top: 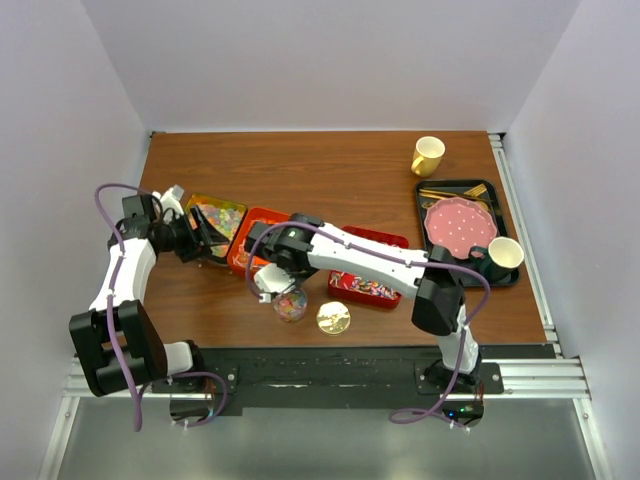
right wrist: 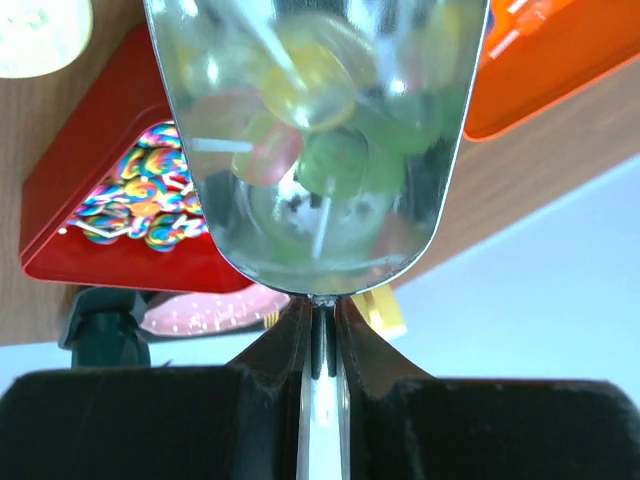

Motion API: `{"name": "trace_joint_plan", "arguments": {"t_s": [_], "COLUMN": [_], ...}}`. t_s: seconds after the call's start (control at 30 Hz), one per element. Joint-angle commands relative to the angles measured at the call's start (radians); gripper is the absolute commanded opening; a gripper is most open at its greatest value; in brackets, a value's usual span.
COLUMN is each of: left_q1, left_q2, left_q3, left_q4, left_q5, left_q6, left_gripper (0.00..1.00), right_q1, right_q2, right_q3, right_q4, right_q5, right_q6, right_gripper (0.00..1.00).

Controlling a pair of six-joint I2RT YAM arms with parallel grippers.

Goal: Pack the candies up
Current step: Place the fake candies in the packing bottle.

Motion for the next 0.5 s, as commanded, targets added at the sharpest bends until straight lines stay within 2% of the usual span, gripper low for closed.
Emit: {"name": "trace_joint_plan", "arguments": {"t_s": [0.0,0.47], "left_q1": [0.009,0.009], "left_q2": [-0.027,-0.062], "left_q3": [0.043,0.037], "left_q4": [0.038,0.046], "left_q5": [0.003,0.026], "left_q6": [0.009,-0.008], "left_gripper": [0.70,0.70], "right_q1": [0.045,0.095], "right_q2": [0.030,-0.036], "right_q3": [0.040,-0.146], "right_q4": [-0.208,-0.250], "right_q5": [0.164,0.318], "right_q6": [0.070,0.073], "right_gripper": [0.00,0.00]}}
